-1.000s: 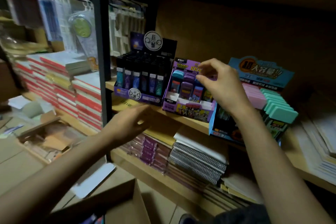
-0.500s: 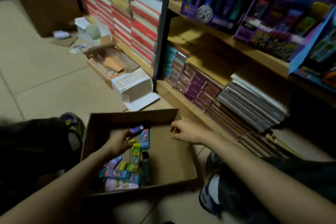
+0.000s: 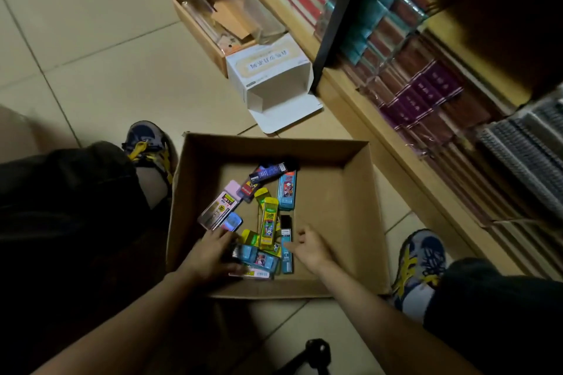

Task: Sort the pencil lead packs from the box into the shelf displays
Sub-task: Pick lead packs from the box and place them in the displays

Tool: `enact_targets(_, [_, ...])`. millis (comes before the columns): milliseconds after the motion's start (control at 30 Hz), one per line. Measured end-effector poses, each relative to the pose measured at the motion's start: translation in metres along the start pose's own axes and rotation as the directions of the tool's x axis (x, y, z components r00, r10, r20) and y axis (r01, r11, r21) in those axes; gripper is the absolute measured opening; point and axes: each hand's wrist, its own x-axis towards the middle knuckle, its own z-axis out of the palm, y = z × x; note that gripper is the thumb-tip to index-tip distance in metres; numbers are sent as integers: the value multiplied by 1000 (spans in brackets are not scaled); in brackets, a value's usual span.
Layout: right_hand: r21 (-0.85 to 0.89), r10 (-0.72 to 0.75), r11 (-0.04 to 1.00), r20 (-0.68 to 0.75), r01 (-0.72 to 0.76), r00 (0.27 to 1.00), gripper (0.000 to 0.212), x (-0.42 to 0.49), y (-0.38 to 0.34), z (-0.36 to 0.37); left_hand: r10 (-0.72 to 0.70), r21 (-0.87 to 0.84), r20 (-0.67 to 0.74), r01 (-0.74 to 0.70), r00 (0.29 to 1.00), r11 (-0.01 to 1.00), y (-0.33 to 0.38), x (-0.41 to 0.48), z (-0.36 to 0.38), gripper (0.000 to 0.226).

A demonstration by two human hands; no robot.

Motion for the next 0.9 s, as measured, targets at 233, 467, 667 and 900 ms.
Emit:
enact_targets(233, [108,96,991,-169,-78,981,50,12,-15,37,1,-22,-7,-2,1000,1000,-3,13,7,52])
enact_targets(467, [-6,79,997,-176,-81,981,40,20,-19,42,-16,-62,87,22,996,998,-1,14,14,57])
enact_targets(667, [153,85,986,-82,-71,993,33,19,-2,24,2,9,135,-3,991,1000,6,20,15,54])
enact_targets(900, [204,103,976,-125,-76,987,23,17,27,-13,76,138,97,-89,992,986,16,18,28,66])
